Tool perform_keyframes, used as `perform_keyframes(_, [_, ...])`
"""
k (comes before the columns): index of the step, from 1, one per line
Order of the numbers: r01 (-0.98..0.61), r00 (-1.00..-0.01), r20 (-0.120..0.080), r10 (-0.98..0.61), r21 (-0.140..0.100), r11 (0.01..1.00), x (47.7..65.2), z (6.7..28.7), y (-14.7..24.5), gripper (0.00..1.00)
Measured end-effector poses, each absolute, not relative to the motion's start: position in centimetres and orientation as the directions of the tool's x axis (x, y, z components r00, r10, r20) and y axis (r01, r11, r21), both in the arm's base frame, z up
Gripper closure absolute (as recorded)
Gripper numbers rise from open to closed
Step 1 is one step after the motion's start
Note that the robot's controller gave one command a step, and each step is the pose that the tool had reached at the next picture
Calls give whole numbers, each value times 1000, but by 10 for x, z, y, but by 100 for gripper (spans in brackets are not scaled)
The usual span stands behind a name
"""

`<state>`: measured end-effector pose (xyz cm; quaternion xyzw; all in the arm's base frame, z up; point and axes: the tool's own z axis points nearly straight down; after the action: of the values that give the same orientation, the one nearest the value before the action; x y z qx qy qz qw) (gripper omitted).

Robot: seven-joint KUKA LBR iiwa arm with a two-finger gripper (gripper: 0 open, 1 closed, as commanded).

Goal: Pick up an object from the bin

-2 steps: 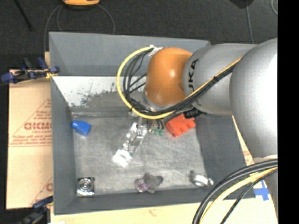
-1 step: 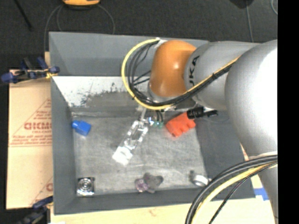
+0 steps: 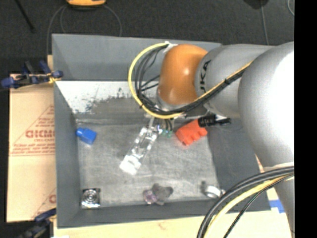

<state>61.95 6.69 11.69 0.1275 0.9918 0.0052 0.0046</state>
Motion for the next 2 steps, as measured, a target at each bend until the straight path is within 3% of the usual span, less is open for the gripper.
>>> perform_keyframes(1, [246,-969,-9,246,3,969,636,138,34,0])
perform_keyframes(2, [110,-994,-12,110,-5,994,634,130,51,0])
